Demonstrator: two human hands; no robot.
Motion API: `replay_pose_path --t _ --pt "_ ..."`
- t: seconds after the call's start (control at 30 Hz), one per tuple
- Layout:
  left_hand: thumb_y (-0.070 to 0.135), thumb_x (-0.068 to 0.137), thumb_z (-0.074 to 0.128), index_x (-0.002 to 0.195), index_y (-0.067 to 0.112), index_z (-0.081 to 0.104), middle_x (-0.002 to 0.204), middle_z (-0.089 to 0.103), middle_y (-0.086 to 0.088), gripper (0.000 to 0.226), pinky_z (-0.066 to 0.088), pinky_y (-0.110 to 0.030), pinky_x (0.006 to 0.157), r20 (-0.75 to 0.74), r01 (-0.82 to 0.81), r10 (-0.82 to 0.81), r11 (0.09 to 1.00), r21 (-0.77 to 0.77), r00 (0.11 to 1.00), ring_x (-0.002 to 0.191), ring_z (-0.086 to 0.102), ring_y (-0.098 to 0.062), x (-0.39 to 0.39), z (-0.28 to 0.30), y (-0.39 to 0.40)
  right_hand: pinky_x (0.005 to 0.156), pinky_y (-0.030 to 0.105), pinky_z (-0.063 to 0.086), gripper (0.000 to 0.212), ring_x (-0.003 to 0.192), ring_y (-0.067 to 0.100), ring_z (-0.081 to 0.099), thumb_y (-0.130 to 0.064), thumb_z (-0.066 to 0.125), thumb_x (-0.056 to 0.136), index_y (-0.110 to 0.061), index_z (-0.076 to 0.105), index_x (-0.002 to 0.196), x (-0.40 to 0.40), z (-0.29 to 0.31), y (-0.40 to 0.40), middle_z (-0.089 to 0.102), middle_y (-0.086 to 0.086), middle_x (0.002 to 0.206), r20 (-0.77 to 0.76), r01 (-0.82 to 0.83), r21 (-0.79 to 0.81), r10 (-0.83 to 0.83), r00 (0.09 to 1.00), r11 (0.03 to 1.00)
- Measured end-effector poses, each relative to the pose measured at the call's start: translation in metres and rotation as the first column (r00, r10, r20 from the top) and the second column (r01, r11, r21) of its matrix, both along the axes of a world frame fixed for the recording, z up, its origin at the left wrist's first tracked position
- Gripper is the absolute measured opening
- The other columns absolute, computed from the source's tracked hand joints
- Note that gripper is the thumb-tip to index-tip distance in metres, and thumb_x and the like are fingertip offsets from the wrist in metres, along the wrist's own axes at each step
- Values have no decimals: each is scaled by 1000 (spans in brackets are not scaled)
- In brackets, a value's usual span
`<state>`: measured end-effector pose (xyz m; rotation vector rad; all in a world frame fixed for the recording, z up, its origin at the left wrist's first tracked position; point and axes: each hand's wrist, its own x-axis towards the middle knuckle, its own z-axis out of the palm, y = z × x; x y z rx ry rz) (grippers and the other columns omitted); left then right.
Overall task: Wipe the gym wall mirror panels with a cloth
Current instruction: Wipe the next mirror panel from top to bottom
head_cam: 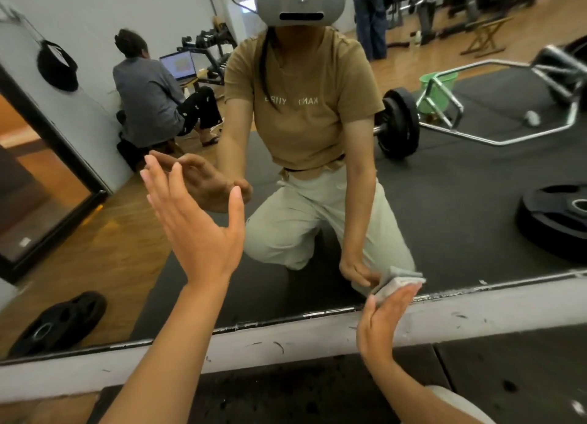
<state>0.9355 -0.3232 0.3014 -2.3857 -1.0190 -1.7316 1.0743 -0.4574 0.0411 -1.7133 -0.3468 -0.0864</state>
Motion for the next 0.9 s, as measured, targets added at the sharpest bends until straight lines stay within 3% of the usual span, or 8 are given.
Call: replay_pose_path --t 0.1,0.2,0.33,0.43,0.6,0.67,0.8,0.9 --pt "38 96 60 149 -3 25 162 8 -24 75 16 -58 120 -18 3 -3 1000 10 1000 152 4 -38 -3 -1 2 123 52 3 96 150 20 -13 -12 50 100 -28 -33 145 -8 -4 5 -23 10 162 -174 -8 -3 7 985 1000" --pt "39 96 59 149 -1 25 163 6 -22 75 16 -54 121 -40 -9 9 1000 -2 999 152 3 -35 -5 -1 2 123 49 -6 87 149 22 -21 -30 42 103 -7 -29 147 -7 40 22 -29 14 160 -323 105 134 -57 945 985" --pt "39 95 58 149 0 26 164 6 -18 74 16 -52 122 -38 -21 20 999 -26 999 153 3 -32 -6 2 0 120 38 -14 78 150 31 -16 -35 31 101 6 -15 150 21 111 24 -18 25 160 -32 180 273 -178 983 945" --pt "39 95 58 149 0 25 164 6 -18 74 15 -49 123 -37 -26 26 1000 -17 999 153 3 -32 -5 1 0 121 47 -7 70 151 35 -7 -30 29 103 12 0 151 52 157 10 -4 31 160 214 186 314 -260 942 931" --pt "42 95 58 149 1 26 164 6 -17 75 19 -54 120 -16 -41 41 999 -12 999 153 4 -31 -2 0 -1 123 36 -2 59 152 17 -5 -29 22 108 -3 0 155 83 126 -17 1 20 162 409 136 224 -220 886 965" --pt "42 95 58 149 1 25 164 6 -16 76 19 -53 121 -14 -46 46 999 -19 999 153 4 -31 -1 1 -3 124 40 1 62 153 20 -4 -27 25 107 -20 -12 156 85 82 -24 -5 15 164 292 154 198 -208 934 968" --pt "40 94 59 149 1 25 165 5 -15 75 14 -43 124 -12 -46 46 998 -37 999 153 3 -29 0 3 -6 120 54 21 70 150 22 15 -22 30 108 -53 -19 147 79 32 -40 -5 -3 165 -304 258 261 -175 937 930" --pt "37 94 61 149 1 25 165 5 -15 75 13 -41 124 -21 -44 43 998 -43 999 153 2 -28 -1 3 -5 122 53 18 62 152 23 10 -29 24 109 -41 -21 151 80 42 -38 -8 -1 166 -342 291 241 -200 918 926"
